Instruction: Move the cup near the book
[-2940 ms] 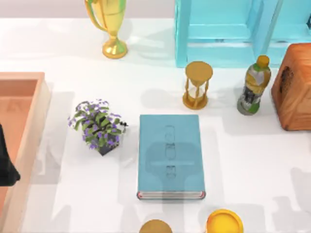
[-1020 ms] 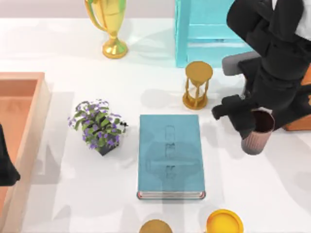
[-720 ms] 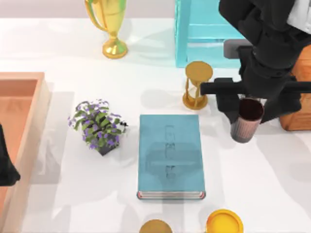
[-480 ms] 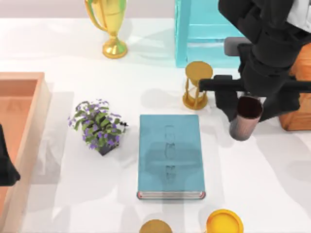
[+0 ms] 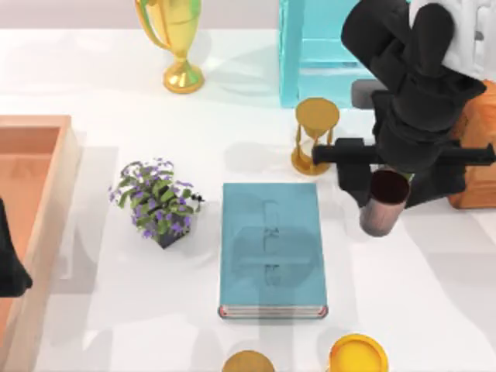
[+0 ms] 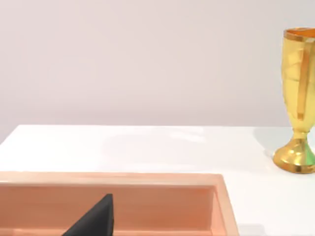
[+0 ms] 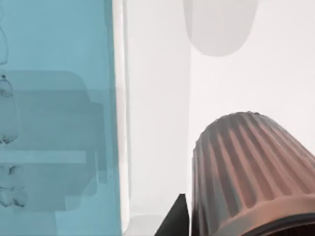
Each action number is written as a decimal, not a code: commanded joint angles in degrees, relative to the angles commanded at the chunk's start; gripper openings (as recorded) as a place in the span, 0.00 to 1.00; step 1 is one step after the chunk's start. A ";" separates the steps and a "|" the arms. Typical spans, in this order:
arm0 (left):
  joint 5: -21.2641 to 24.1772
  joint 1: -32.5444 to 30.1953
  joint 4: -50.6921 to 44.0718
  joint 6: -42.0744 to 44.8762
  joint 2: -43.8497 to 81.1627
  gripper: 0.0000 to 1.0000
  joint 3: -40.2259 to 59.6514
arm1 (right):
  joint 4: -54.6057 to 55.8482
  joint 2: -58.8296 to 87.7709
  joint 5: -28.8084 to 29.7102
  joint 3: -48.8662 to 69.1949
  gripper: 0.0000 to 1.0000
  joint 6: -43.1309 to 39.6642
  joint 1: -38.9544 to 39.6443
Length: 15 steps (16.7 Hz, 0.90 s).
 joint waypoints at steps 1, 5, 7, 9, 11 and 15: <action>0.00 0.00 0.00 0.00 0.00 1.00 0.00 | 2.60 0.40 -0.05 -1.93 0.00 0.05 0.03; 0.00 0.00 0.00 0.00 0.00 1.00 0.00 | 7.51 1.19 -0.11 -6.25 0.00 0.26 0.05; 0.00 0.00 0.00 0.00 0.00 1.00 0.00 | 7.51 1.19 -0.11 -6.25 0.00 0.26 0.05; 0.00 0.00 0.00 0.00 0.00 1.00 0.00 | 7.51 1.19 -0.11 -6.25 0.08 0.26 0.05; 0.00 0.00 0.00 0.00 0.00 1.00 0.00 | 7.51 1.19 -0.11 -6.25 0.23 0.26 0.05; 0.00 0.00 0.00 0.00 0.00 1.00 0.00 | 7.51 1.19 -0.11 -6.25 0.53 0.26 0.05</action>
